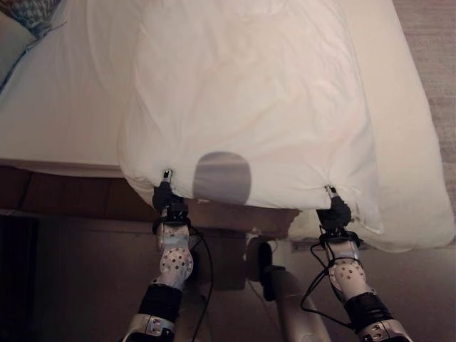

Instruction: Make the bed

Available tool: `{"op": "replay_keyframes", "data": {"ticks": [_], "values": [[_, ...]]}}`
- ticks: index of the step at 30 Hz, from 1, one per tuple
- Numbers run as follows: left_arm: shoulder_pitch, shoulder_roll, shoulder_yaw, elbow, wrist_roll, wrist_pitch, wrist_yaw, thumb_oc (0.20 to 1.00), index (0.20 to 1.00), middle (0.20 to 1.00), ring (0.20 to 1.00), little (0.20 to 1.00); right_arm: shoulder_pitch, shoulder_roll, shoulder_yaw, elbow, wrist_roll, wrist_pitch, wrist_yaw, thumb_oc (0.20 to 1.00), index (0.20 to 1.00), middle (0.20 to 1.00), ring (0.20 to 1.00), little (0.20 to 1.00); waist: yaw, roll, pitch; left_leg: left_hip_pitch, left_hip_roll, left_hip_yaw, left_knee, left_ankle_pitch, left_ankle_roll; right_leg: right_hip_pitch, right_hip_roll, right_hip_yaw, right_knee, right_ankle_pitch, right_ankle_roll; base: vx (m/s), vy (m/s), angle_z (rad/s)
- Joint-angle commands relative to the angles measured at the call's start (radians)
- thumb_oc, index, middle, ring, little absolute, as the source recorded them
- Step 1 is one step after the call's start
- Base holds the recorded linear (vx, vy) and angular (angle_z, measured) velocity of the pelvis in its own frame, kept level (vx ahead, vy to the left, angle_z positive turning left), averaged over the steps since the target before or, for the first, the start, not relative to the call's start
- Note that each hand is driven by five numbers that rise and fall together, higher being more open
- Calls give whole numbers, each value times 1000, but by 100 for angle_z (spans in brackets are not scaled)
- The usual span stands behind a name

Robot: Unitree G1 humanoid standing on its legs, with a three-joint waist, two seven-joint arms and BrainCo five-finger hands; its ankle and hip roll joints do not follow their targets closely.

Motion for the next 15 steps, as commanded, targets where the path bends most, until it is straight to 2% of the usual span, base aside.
{"op": "replay_keyframes", "data": {"ticks": [1,2,4,5,6,7,8,9,12,15], "values": [[52,151,90,-87,34,-85,-28,200,200,200,200,200,7,-5,-51,-58,-69,-68,4,200,200,200,200,200,32,-58,-43,-37,-40,58,83,-68,82,208,-224,-43,-412,337,127,95,633,2],[58,154,83,-97,46,-73,-34,200,200,200,200,200,6,2,-47,-49,-73,-61,5,200,200,200,200,200,35,-56,-48,-36,-47,73,92,-78,96,232,-224,-84,-424,309,115,72,589,-41],[49,162,75,-86,65,-67,-34,200,200,200,200,200,4,5,-36,-42,-68,-64,8,200,200,200,200,200,16,-55,-56,-21,-80,81,57,-67,116,207,-113,-15,-348,188,74,35,508,-34],[47,153,77,-79,54,-70,-31,200,200,200,200,200,2,8,-30,-32,-66,-65,10,200,200,200,200,200,17,-58,-58,0,-91,98,31,-60,118,203,-61,-25,-337,147,66,23,307,0],[47,153,77,-79,54,-70,-31,200,200,200,200,200,2,8,-30,-32,-66,-65,10,200,200,200,200,200,17,-58,-58,0,-91,98,31,-60,118,203,-61,-25,-337,147,66,28,345,2],[54,148,82,-86,70,-63,-28,200,200,200,200,200,5,22,-12,-20,-60,-64,18,200,200,200,200,200,19,-67,-58,45,-113,125,-41,-42,118,195,35,-69,-307,90,45,44,332,-28],[66,145,78,-96,89,-52,-28,200,200,200,200,200,15,25,-8,-11,-59,-68,22,200,200,200,200,200,12,-76,-57,84,-142,130,-98,-23,117,189,116,-62,-297,73,36,46,331,-32],[67,145,78,-97,90,-51,-28,200,200,200,200,200,15,25,-7,-11,-59,-68,22,200,200,200,200,200,13,-76,-56,87,-142,130,-102,-22,117,190,116,-61,-296,72,36,53,172,-37],[74,134,57,-79,110,-34,-26,200,200,200,200,200,42,15,5,-22,-69,-67,32,200,200,200,200,200,-11,-73,-63,124,-174,132,-147,-4,126,178,219,27,-292,75,13,65,95,-9],[86,113,34,-73,94,-27,-24,200,200,200,200,200,79,2,-4,-36,-42,-69,46,200,200,200,200,200,-32,-53,-74,134,-204,114,-148,-6,141,175,268,106,-278,77,-6,60,42,2]]}}
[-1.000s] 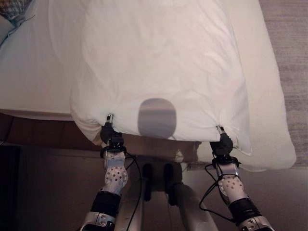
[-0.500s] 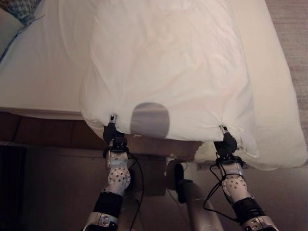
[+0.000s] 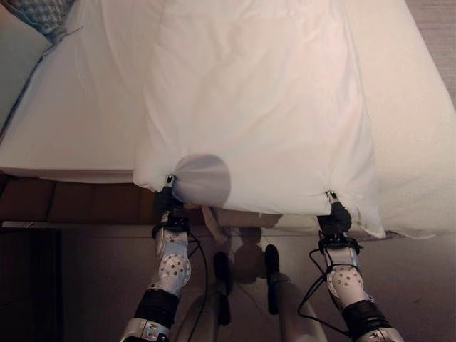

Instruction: Make the bed

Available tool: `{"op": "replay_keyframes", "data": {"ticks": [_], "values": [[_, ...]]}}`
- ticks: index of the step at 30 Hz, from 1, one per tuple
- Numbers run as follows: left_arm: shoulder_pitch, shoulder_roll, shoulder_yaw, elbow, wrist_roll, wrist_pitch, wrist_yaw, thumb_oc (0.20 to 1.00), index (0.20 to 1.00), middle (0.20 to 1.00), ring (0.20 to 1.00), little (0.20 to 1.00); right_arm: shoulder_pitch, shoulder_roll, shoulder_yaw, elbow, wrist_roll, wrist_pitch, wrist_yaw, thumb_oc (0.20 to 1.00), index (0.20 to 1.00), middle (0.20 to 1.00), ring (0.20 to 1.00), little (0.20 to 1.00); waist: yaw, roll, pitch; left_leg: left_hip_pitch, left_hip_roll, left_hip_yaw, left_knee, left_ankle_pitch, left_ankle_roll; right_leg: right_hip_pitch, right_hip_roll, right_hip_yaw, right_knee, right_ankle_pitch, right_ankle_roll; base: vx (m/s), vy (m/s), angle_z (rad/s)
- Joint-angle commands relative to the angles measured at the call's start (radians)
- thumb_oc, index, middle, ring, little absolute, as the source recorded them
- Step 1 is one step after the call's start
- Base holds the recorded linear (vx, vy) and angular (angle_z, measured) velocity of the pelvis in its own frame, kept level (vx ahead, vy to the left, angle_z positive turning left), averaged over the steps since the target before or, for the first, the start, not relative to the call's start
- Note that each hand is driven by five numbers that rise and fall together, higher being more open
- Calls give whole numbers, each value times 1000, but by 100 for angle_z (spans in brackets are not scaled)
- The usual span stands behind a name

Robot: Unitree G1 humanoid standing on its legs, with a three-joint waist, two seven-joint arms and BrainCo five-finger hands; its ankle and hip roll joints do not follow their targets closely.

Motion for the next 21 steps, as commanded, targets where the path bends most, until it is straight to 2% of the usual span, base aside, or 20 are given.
{"op": "replay_keyframes", "data": {"ticks": [1,5,6,8,10,11,12,13,14,15,16,17,19,21], "values": [[16,48,28,-104,42,-42,-15,200,200,200,200,200,58,-46,-35,-60,-10,-59,44,200,200,200,200,200,-13,-4,-49,14,-96,-31,-5,-33,-27,35,137,17,-96,49,4,43,26,13],[39,18,30,-98,23,-37,-11,200,200,200,200,200,66,-63,-46,-39,-8,-46,37,200,200,200,200,200,-17,27,-47,-14,-90,-9,102,-59,-43,56,117,13,-95,53,3,25,-46,7],[38,10,29,-94,18,-39,-12,200,200,200,200,200,65,-66,-51,-37,-10,-45,36,200,200,200,200,200,-19,30,-45,-31,-90,0,152,-56,-57,69,106,5,-108,52,1,5,-115,2],[27,8,22,-87,22,-42,-10,200,200,200,200,200,62,-84,-54,-35,-27,-42,30,200,200,200,200,200,-11,32,-31,-86,-100,-10,252,-5,-110,84,93,-5,-114,50,-1,-12,-107,17],[28,8,25,-82,28,-46,-9,200,200,200,200,200,57,-102,-55,-23,-44,-38,27,200,200,200,200,200,-10,27,-30,-97,-99,-11,264,-21,-111,80,86,-9,-99,48,-4,6,-60,17],[30,7,35,-79,31,-49,3,200,200,200,200,200,54,-104,-57,-22,-54,-47,14,200,200,200,200,200,-18,19,-33,-80,-39,31,240,-51,-89,77,75,-9,-83,39,-2,26,-15,12],[32,7,45,-77,35,-52,6,200,200,200,200,200,51,-104,-60,-20,-61,-50,7,200,200,200,200,200,-17,11,-37,-72,-1,36,219,-63,-77,73,67,-10,-80,27,-2,26,-15,19],[32,7,45,-77,35,-52,6,200,200,200,200,200,51,-104,-60,-20,-61,-50,7,200,200,200,200,200,-17,11,-36,-71,-1,37,219,-64,-77,74,67,-10,-79,27,-2,51,21,14],[34,14,80,-68,59,-79,47,200,200,200,200,200,46,-112,-66,4,-93,-55,-15,200,200,200,200,200,-1,-3,-36,-86,49,-65,146,-15,-77,64,60,2,-63,3,-6,52,43,-1],[33,18,91,-59,64,-87,61,200,200,200,200,200,46,-112,-69,6,-96,-61,-21,200,200,200,200,200,5,-1,-34,-74,64,-102,102,1,-78,55,65,4,-52,-5,-9,69,78,-20],[30,19,105,-49,62,-102,87,200,200,200,200,200,41,-108,-70,16,-91,-71,-29,200,200,200,200,200,9,-1,-29,-64,85,-145,45,40,-86,44,71,4,-31,-15,-14,40,119,-21],[23,27,129,-29,88,-120,134,200,200,200,200,200,35,-103,-77,37,-93,-85,-47,200,200,200,200,200,15,-5,-20,-75,132,-185,-15,100,-107,32,70,14,-3,-31,-13,37,160,-21],[11,29,157,14,95,-131,170,200,200,200,200,200,30,-111,-89,65,-130,-93,-78,200,200,200,200,200,14,-1,-20,-64,184,-155,-112,135,-122,18,58,5,16,-48,-9,56,220,-1],[-10,23,174,67,118,-148,238,200,200,200,200,200,10,-108,-78,104,-146,-101,-105,200,200,200,200,200,17,19,-16,-32,204,-106,-163,138,-132,7,43,-11,27,-54,8,68,294,14]]}}
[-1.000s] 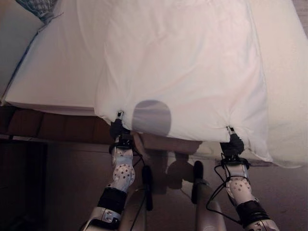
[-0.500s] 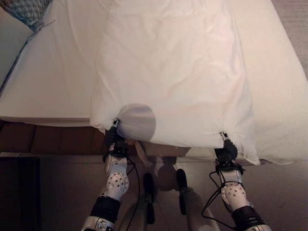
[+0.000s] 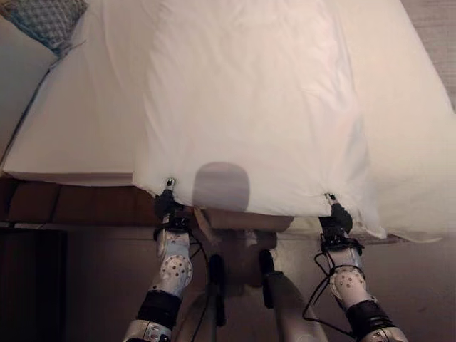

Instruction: Make the bed

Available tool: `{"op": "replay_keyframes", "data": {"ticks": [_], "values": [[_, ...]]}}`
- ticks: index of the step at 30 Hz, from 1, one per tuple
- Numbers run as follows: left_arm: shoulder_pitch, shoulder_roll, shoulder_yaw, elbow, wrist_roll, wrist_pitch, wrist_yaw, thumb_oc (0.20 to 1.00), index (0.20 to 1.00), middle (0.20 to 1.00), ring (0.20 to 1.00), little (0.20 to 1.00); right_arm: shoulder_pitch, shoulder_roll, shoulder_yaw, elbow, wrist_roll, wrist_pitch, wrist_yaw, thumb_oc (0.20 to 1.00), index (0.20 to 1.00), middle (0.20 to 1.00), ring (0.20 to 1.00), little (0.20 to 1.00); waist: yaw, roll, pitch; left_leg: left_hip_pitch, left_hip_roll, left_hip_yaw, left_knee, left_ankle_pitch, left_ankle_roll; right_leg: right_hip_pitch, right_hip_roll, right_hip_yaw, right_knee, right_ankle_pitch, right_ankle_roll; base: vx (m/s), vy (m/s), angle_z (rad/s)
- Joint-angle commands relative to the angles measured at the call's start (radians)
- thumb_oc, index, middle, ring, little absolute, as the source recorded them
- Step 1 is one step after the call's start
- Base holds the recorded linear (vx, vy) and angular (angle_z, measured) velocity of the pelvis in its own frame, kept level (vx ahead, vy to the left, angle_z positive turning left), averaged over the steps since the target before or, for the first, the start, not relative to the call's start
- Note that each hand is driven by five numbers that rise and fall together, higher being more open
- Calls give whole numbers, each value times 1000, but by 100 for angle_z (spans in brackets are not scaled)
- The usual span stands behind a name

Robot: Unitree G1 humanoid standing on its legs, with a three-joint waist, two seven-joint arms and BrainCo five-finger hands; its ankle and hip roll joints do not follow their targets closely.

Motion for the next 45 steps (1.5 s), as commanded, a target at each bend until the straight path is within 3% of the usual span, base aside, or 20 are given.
{"op": "replay_keyframes", "data": {"ticks": [1,2,4,7,8,10,12,17,22,24,25,28,34,35,36,37,38,45], "values": [[32,69,158,-22,77,-140,94,200,200,200,200,200,49,-81,-79,22,-34,-100,-51,200,200,200,200,200,8,29,-35,72,45,35,-176,126,-1,106,18,7,-150,14,126,-20,420,-2],[12,76,166,6,114,-152,161,200,200,200,200,200,13,-70,-57,43,-33,-101,-71,200,200,200,200,200,19,26,-12,53,17,12,-131,107,-3,76,4,27,-146,39,143,-59,443,-31],[-6,61,178,37,144,-159,222,200,200,200,200,200,-13,-66,-53,74,-46,-90,-76,200,200,200,200,200,23,17,-3,-10,-36,48,-15,59,8,75,-52,51,-183,80,180,-12,580,-33],[-8,39,180,149,144,-137,229,200,200,200,200,200,-34,-65,-23,161,-97,-53,-74,200,200,200,200,200,26,15,-3,-9,-79,98,61,-18,40,121,-131,76,-261,137,224,107,523,-30],[-8,47,166,169,164,-133,219,200,200,200,200,200,-45,-58,-14,179,-95,-52,-70,200,200,200,200,200,28,12,-2,-10,-87,106,59,-20,49,116,-138,75,-277,164,227,67,359,-29],[-11,49,169,217,160,-133,225,200,200,200,200,200,-65,-63,19,222,-137,-23,-54,200,200,200,200,200,38,0,2,9,-85,137,35,-23,51,105,-138,11,-308,192,223,27,225,-36],[-51,52,154,302,149,-116,229,200,200,200,200,200,-84,-65,62,286,-171,3,-45,200,200,200,200,200,23,0,7,15,-102,127,20,-17,56,90,-90,52,-294,176,207,12,111,-28],[-126,47,199,454,130,-106,260,200,200,200,200,200,-139,-39,91,431,-221,43,-56,200,200,200,200,200,33,-3,15,12,-102,136,20,-17,47,96,-137,-13,-314,187,210,-2,13,11],[-185,50,272,739,156,-22,350,200,200,200,200,200,-165,3,127,649,-327,125,-90,200,200,200,200,200,26,5,0,14,-78,139,0,10,18,104,-133,-35,-333,186,207,-1,-53,-3],[-189,59,284,770,164,-6,352,200,200,200,200,200,-166,4,134,666,-346,139,-86,200,200,200,200,200,22,4,-1,16,-77,141,-4,13,16,105,-133,-35,-337,189,207,17,-20,-7],[-185,74,298,828,187,36,344,200,200,200,200,200,-165,5,149,706,-403,165,-84,200,200,200,200,200,21,3,-2,18,-75,145,-5,14,14,106,-133,-32,-343,191,206,16,-10,-7],[-180,97,337,921,216,86,382,200,200,200,200,200,-168,12,190,797,-541,250,-53,200,200,200,200,200,19,3,-10,20,-72,151,-5,13,12,111,-137,-32,-351,195,207,25,8,-7],[-147,102,355,999,253,146,399,200,200,200,200,200,-151,13,179,884,-628,298,-26,200,200,200,200,200,17,1,-16,25,-71,150,-1,7,12,117,-142,-36,-346,192,207,10,1,0],[-140,99,356,1004,253,151,402,200,200,200,200,200,-146,14,167,895,-626,299,-29,376,376,376,376,376,17,1,-16,26,-71,150,0,4,13,118,-142,-37,-344,190,208,35,4,3],[-133,96,353,1005,258,155,399,225,225,225,225,225,-143,14,162,897,-629,302,-27,630,630,630,630,630,18,1,-16,27,-71,150,3,2,14,120,-142,-38,-341,187,208,34,-1,4],[-124,95,355,1008,252,160,391,435,435,435,435,435,-138,13,156,897,-626,304,-25,944,944,944,944,944,18,0,-16,28,-70,149,6,0,14,121,-143,-39,-337,185,208,41,-10,5],[-112,97,354,1016,252,168,374,1000,1000,1000,1000,1000,-131,9,146,903,-633,303,-22,1000,1000,1000,1000,1000,18,-1,-17,30,-68,147,11,-4,15,124,-142,-44,-329,178,208,30,-10,3],[-81,88,295,969,304,174,311,1000,1000,1000,1000,1000,-98,-3,133,887,-635,295,2,1000,1000,1000,1000,1000,19,-1,-18,41,-64,129,15,-9,16,137,-136,-55,-313,161,206,26,-16,6]]}}
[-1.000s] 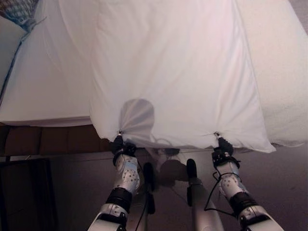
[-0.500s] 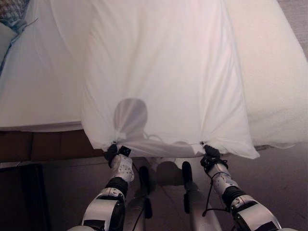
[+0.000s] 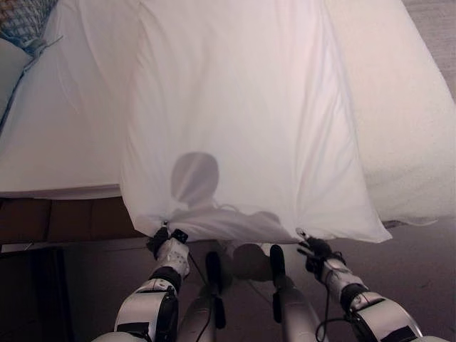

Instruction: Make the bed

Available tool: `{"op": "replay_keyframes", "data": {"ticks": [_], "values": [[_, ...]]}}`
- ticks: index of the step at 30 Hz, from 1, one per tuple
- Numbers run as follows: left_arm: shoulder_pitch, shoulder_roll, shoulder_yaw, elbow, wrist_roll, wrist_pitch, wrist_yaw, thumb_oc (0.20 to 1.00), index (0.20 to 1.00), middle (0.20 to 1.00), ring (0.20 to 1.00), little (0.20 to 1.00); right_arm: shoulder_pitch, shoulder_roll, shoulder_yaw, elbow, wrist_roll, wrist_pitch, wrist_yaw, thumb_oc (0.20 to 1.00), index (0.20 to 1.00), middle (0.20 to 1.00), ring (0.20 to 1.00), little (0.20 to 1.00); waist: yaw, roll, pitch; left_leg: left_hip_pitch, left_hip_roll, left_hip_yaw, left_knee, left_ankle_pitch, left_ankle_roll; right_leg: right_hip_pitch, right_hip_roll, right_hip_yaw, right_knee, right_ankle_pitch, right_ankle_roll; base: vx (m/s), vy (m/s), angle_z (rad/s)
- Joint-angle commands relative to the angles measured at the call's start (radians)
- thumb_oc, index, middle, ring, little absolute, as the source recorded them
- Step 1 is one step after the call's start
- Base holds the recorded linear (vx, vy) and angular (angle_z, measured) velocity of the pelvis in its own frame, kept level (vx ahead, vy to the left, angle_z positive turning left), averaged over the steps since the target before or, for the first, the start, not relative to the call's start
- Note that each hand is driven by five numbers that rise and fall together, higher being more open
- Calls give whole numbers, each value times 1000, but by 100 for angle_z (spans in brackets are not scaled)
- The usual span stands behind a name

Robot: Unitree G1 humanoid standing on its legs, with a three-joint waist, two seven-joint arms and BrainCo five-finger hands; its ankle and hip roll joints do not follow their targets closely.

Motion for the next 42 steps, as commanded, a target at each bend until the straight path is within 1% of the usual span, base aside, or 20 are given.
{"op": "replay_keyframes", "data": {"ticks": [1,3,5,6,8,11,14,15,17,18,20,23,24,26,29,36,37,38,40,42], "values": [[161,51,9,90,42,0,29,1000,1000,1000,1000,1000,102,23,4,29,-22,13,17,1000,1000,1000,1000,1000,17,-37,-9,-71,6,1,74,-30,-31,-41,-52,0,29,19,68,28,-21,7],[182,49,-30,54,76,-7,9,1000,1000,1000,1000,1000,118,16,-6,28,-15,8,26,1000,1000,1000,1000,1000,18,-35,-7,-69,7,-7,75,-29,-31,-36,-50,-6,32,15,68,16,-23,4],[210,50,-134,26,239,30,-7,1000,1000,1000,1000,1000,135,11,-16,30,-9,4,27,1000,1000,1000,1000,1000,20,-35,-2,-72,7,-14,79,-28,-30,-36,-47,-9,38,12,66,-2,-24,5],[226,50,-208,7,370,59,2,1000,1000,1000,1000,1000,141,6,-21,41,-19,1,30,1000,1000,1000,1000,1000,21,-33,3,-69,7,-17,81,-30,-29,-31,-45,-12,39,9,66,2,-18,9],[247,51,-222,4,383,68,-3,1000,1000,1000,1000,1000,148,2,12,51,-88,11,42,1000,1000,1000,1000,1000,22,-29,0,-71,5,-23,74,-25,-28,-32,-46,-15,34,12,65,4,-17,12],[291,71,-318,-95,565,93,-4,1000,1000,1000,1000,1000,158,-3,-5,33,-72,-5,37,1000,1000,1000,1000,1000,23,-22,-3,-68,5,-25,57,-17,-30,-25,-51,-18,14,18,71,8,-9,12],[361,140,-386,-265,670,40,-90,1000,1000,1000,1000,1000,185,-2,10,-86,-33,-61,48,1000,1000,1000,1000,1000,28,-20,0,-65,4,-29,49,-10,-31,-23,-49,-16,11,16,73,0,-23,6],[362,140,-386,-266,670,40,-90,1000,1000,1000,1000,1000,186,-1,10,-86,-34,-61,47,1000,1000,1000,1000,1000,28,-20,0,-65,4,-29,48,-10,-31,-23,-49,-16,11,15,73,0,0,0],[382,178,-418,-328,687,-6,-170,1000,1000,1000,1000,1000,205,-12,37,-199,-37,-98,46,1000,1000,1000,1000,1000,26,-21,0,-63,5,-28,46,-9,-33,-24,-47,-13,14,13,73,0,0,0],[386,201,-445,-371,686,-34,-219,1000,1000,1000,1000,1000,214,-21,51,-268,-36,-117,42,1000,1000,1000,1000,1000,23,-22,1,-65,5,-28,47,-9,-34,-26,-45,-11,15,13,74,0,0,0],[374,246,-513,-439,653,-79,-389,1000,1000,1000,1000,1000,215,-53,73,-397,-23,-148,59,1000,1000,1000,1000,1000,15,-21,2,-66,6,-25,46,-9,-36,-31,-43,-7,19,11,75,0,0,0],[336,276,-592,-503,561,-107,-550,1000,1000,1000,1000,1000,197,-97,119,-530,-11,-171,103,1000,1000,1000,1000,1000,6,-21,2,-76,6,-22,50,-9,-39,-50,-36,0,35,5,73,0,0,0],[336,276,-592,-503,561,-107,-551,1000,1000,1000,1000,1000,197,-97,119,-530,-11,-171,103,1000,1000,1000,1000,1000,6,-21,2,-76,6,-22,50,-10,-39,-50,-36,0,35,5,73,0,0,0],[259,301,-671,-579,497,-106,-665,1000,1000,1000,1000,1000,134,-138,162,-588,45,-178,184,1000,1000,1000,1000,1000,1,-16,5,-95,6,-20,62,-10,-42,-79,-30,2,59,-1,70,-39,-13,-1],[158,305,-729,-617,433,-93,-750,1000,1000,1000,1000,1000,40,-165,208,-604,72,-173,248,1000,1000,1000,1000,1000,-2,-14,13,-120,9,-18,81,-12,-43,-109,-26,7,78,-2,68,-54,-18,-4],[-104,320,-863,-593,281,10,-986,1000,1000,1000,1000,1000,-161,-190,296,-551,141,-102,393,1000,1000,1000,1000,1000,-10,1,30,-214,13,-17,143,-9,-50,-218,-11,11,170,-21,55,-55,-17,0],[-105,320,-863,-593,281,10,-986,1000,1000,1000,1000,1000,-161,-190,295,-551,141,-102,394,1000,1000,1000,1000,1000,-10,1,30,-215,13,-17,144,-9,-50,-219,-11,11,171,-21,55,-57,-18,1],[-169,333,-896,-588,190,59,-1085,1000,1000,1000,1000,1000,-209,-196,320,-538,177,-65,452,1000,1000,1000,1000,1000,-14,4,28,-253,18,-18,167,-12,-52,-258,-10,10,196,-25,53,-60,-18,1],[-228,342,-906,-586,156,65,-1126,1000,1000,1000,1000,1000,-255,-198,334,-518,211,-47,489,1000,1000,1000,1000,1000,-14,6,28,-278,21,-19,182,-13,-53,-287,-10,8,212,-26,51,-62,-21,3],[-272,338,-888,-577,152,50,-1120,1000,1000,1000,1000,1000,-290,-196,331,-517,262,-23,525,1000,1000,1000,1000,1000,-13,6,28,-303,25,-18,196,-14,-55,-313,-10,9,227,-25,51,-35,-15,0]]}}
